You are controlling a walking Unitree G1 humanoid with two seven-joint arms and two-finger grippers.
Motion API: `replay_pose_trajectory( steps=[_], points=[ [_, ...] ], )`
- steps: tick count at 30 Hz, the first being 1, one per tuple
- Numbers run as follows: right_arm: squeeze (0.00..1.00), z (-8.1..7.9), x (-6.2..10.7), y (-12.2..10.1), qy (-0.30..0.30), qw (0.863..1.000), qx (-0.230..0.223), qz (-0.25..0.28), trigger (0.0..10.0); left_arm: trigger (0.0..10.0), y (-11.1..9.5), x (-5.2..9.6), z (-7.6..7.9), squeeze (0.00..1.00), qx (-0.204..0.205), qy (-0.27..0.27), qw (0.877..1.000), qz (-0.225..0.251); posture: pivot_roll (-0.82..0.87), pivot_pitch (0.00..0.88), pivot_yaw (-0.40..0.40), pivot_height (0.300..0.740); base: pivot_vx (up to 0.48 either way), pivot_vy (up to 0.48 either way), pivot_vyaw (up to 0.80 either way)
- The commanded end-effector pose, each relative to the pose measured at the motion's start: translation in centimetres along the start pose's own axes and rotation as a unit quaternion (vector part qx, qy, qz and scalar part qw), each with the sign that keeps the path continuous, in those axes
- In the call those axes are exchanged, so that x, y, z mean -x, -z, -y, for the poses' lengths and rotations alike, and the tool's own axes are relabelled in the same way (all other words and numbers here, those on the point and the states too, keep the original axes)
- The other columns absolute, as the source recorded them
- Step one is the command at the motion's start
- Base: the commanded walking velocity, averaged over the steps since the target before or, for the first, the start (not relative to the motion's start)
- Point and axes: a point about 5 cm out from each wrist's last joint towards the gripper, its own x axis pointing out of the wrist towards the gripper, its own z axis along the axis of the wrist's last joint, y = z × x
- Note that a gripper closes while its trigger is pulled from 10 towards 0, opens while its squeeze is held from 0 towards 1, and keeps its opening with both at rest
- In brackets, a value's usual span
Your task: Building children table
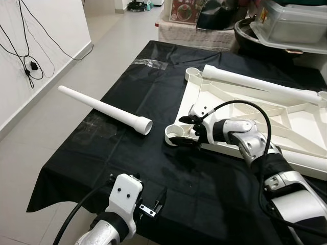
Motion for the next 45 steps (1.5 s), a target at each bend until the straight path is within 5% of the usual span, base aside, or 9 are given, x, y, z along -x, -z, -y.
replay_pose_trajectory(
  steps=[1, 11, 14, 17, 23, 27, 29, 38, 45],
  points=[
    [0.00, -0.1, -0.1, 0.1, -0.002, 1.000, 0.005, -0.002, 10.0, 10.0, 0.0, 0.1, 0.1, 0.00, -0.001, 0.000, 1.000, -0.006, 0.10, 0.184, -0.095, 0.740, 0.000, 0.000, 0.00],
    [0.00, 0.8, 0.4, 0.7, 0.029, 0.999, 0.009, -0.021, 10.0, 10.0, 0.0, -0.1, 0.0, 0.00, -0.003, 0.000, 1.000, -0.004, 0.09, 0.182, -0.095, 0.740, 0.000, 0.000, 0.00],
    [0.00, 1.2, 0.4, -0.2, 0.045, 0.999, -0.009, 0.011, 10.0, 10.0, 0.0, -0.1, 0.0, 0.00, -0.004, -0.001, 1.000, -0.003, 0.09, 0.182, -0.096, 0.740, 0.000, 0.000, 0.00],
    [0.00, 2.0, 0.5, -2.4, 0.104, 0.988, -0.051, 0.106, 10.0, 10.0, 0.0, -0.2, -0.1, 0.00, -0.006, -0.007, 1.000, -0.001, 0.10, 0.179, -0.097, 0.740, 0.000, 0.000, 0.00],
    [0.00, 1.6, 0.6, -3.7, 0.096, 0.981, -0.063, 0.158, 10.0, 10.0, 0.1, -0.3, -0.3, 0.00, -0.004, -0.012, 1.000, 0.000, 0.09, 0.172, -0.093, 0.740, 0.000, 0.000, 0.00],
    [0.00, 1.4, 0.6, -3.2, 0.092, 0.985, -0.047, 0.140, 10.0, 10.0, 0.1, -0.3, -0.4, 0.00, -0.005, -0.012, 1.000, 0.000, 0.09, 0.167, -0.092, 0.740, 0.000, 0.000, 0.00],
    [0.00, 1.1, 0.5, -1.4, 0.080, 0.993, -0.029, 0.081, 10.0, 10.0, 0.2, -0.5, -0.4, 0.00, -0.004, -0.010, 1.000, 0.000, 0.09, 0.163, -0.091, 0.740, 0.000, 0.000, 0.00],
    [0.00, 0.6, 1.5, 1.6, 0.032, 0.999, -0.003, -0.017, 10.0, 10.0, 0.3, -0.6, -0.4, 0.00, -0.005, -0.008, 1.000, -0.001, 0.08, 0.158, -0.092, 0.740, 0.000, 0.000, 0.00],
    [0.00, 1.3, 1.8, 0.2, 0.067, 0.997, -0.020, 0.023, 10.0, 10.0, 0.3, -0.7, -0.5, 0.00, 0.004, -0.017, 1.000, 0.003, 0.08, 0.151, -0.093, 0.740, 0.000, 0.000, 0.00]
  ],
)
